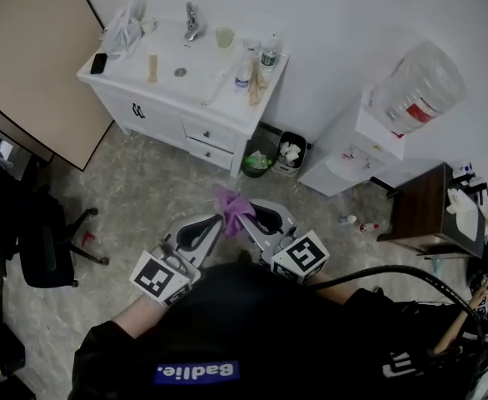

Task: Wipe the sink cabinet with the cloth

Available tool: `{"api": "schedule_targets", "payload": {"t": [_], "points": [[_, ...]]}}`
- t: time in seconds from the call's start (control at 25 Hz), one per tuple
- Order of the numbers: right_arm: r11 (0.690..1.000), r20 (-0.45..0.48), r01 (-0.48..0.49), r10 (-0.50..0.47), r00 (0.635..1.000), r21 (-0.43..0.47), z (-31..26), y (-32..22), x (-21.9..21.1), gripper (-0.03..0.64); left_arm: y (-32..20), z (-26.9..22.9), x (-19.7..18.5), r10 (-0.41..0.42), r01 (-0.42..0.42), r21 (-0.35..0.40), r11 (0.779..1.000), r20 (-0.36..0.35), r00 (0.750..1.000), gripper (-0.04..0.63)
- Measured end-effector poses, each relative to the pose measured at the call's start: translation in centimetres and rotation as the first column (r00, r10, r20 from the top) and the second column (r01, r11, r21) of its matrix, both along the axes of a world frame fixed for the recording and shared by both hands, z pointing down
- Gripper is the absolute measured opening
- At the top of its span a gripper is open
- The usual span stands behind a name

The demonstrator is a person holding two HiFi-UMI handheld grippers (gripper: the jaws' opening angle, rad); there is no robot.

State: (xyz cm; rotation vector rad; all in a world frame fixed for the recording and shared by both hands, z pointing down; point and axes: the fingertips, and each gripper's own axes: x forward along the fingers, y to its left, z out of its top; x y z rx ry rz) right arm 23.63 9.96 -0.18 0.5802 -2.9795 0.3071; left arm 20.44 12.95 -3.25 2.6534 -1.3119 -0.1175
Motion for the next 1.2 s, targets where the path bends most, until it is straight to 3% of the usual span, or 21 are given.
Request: {"api": "schedule_targets", "payload": {"t": [0.64, 1.2], "points": [[0.999, 0.006, 0.031, -0.031, 0.999, 0.007, 0.3, 1.5, -0.5, 0.06, 1.3, 0.0, -0.1, -0.027, 0.027, 0.026, 0.999, 0.002, 1.0, 0.0], [0.999, 0.01, 0.033, -0.033, 0.999, -0.028, 0.5, 1.1, -1.0, 0.059, 1.3, 0.6, 0.0, -0.006, 0.006, 0.002, 1.0, 0.03, 1.0, 0.0]]}}
